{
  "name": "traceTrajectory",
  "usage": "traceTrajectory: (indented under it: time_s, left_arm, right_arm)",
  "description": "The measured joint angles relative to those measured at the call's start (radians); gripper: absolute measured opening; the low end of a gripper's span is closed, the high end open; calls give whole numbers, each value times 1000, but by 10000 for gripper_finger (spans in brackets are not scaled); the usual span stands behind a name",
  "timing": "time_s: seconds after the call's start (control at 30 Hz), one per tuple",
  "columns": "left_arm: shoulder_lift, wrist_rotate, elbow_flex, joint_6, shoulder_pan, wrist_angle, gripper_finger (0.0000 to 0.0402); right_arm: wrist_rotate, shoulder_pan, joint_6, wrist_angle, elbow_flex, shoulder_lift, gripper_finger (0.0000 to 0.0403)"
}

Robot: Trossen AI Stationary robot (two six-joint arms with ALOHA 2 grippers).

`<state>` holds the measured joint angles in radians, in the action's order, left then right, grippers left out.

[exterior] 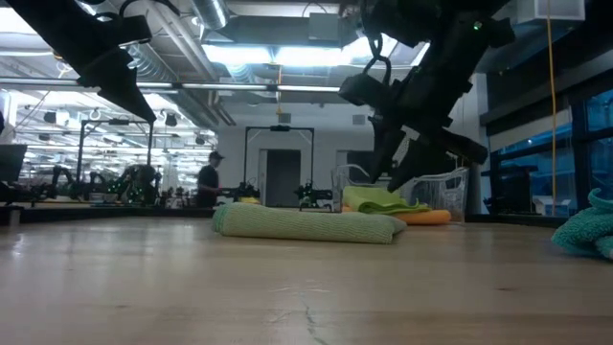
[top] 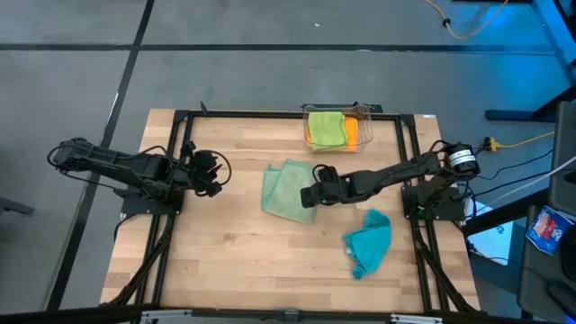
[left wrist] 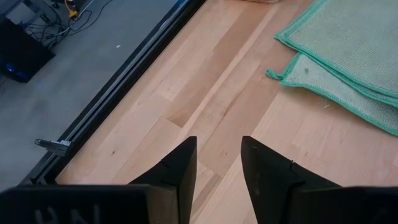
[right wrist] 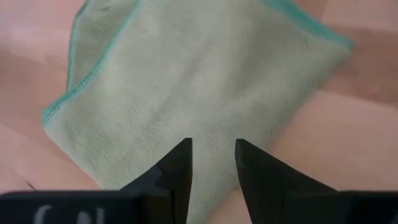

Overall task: Fold microfiber towels
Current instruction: Fold the green microfiber towel

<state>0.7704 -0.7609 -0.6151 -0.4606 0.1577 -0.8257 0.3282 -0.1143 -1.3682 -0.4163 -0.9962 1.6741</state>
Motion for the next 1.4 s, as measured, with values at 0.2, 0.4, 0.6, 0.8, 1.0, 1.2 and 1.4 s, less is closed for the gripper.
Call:
traceTrajectory:
  time_s: [0.2, 0.4, 0.6, 0.8, 1.0, 1.2, 1.4]
  left_arm:
    - [0, 0, 0, 0, 0, 0, 118]
    - [0, 0, 0, 0, 0, 0, 118]
    - [0, 0, 0, 0, 0, 0, 118]
    - [0, 0, 0, 0, 0, 0, 118]
    - [0, 0, 0, 0, 0, 0, 118]
    - [0, 0, 0, 0, 0, 0, 118]
    - [0, 0, 0, 0, 0, 0, 118]
  right_arm:
    - [-14, 1, -85, -54, 0, 0, 180]
    - [63, 1, -93, -145, 0, 0, 249]
    - [60, 11, -70, -169, -1, -1, 261]
    - [-66, 83, -167, -533, 0, -28, 260]
    - [-59, 68, -176, -593, 65, -175, 260]
    - [18, 13, -302, -327, 356, -470, 260]
    - [165, -10, -71, 696, 697, -506, 260]
